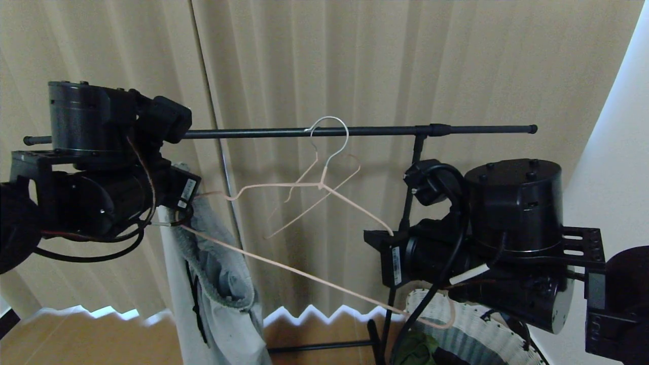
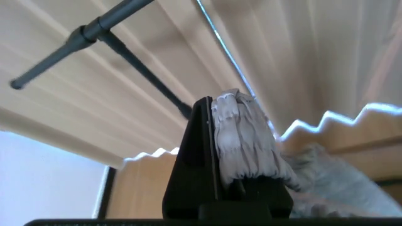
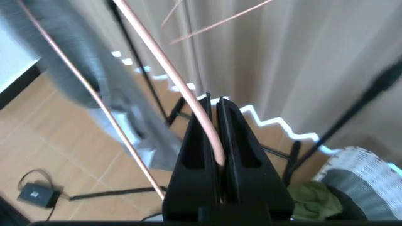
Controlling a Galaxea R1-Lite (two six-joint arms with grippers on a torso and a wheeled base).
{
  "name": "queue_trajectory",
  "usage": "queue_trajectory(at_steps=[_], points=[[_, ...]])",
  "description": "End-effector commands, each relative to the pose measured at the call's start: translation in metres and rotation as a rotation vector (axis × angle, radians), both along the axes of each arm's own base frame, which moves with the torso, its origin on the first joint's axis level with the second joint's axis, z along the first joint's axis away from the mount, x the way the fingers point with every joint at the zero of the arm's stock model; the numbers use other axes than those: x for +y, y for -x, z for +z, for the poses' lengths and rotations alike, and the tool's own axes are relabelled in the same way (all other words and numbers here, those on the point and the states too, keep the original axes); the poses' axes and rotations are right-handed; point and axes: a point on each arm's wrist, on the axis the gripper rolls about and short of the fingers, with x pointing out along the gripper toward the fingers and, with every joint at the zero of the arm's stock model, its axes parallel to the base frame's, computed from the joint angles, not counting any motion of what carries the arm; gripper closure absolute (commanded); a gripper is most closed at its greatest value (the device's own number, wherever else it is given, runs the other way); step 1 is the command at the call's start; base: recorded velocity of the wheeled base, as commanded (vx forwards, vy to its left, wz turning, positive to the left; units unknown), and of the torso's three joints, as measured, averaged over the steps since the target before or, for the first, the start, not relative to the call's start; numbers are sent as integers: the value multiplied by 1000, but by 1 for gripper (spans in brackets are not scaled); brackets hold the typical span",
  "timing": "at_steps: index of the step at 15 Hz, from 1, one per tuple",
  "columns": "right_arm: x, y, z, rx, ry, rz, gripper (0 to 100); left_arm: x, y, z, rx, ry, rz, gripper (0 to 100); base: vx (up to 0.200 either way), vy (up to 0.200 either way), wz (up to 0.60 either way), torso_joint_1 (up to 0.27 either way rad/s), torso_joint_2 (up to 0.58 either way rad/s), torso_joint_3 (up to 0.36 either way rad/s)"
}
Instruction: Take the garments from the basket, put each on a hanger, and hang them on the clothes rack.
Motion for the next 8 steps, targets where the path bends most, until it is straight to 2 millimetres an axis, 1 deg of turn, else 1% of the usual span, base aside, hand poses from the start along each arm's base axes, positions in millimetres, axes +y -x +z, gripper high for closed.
queue_trajectory(at_steps=[1, 5, 6, 8], points=[[6, 8, -1, 5, 6, 42, 100, -4, -9, -5, 15, 3, 2, 100, 0, 0, 0, 0, 0, 0], [11, 9, 2, 31, 27, 92, 100, -3, -9, -5, 11, 20, 10, 100, 0, 0, 0, 0, 0, 0], [17, 4, -9, 52, 57, 79, 100, -2, -10, -5, 10, 27, 16, 100, 0, 0, 0, 0, 0, 0], [18, 1, -10, 46, 93, 20, 100, -1, -9, -4, 4, 23, 30, 100, 0, 0, 0, 0, 0, 0]])
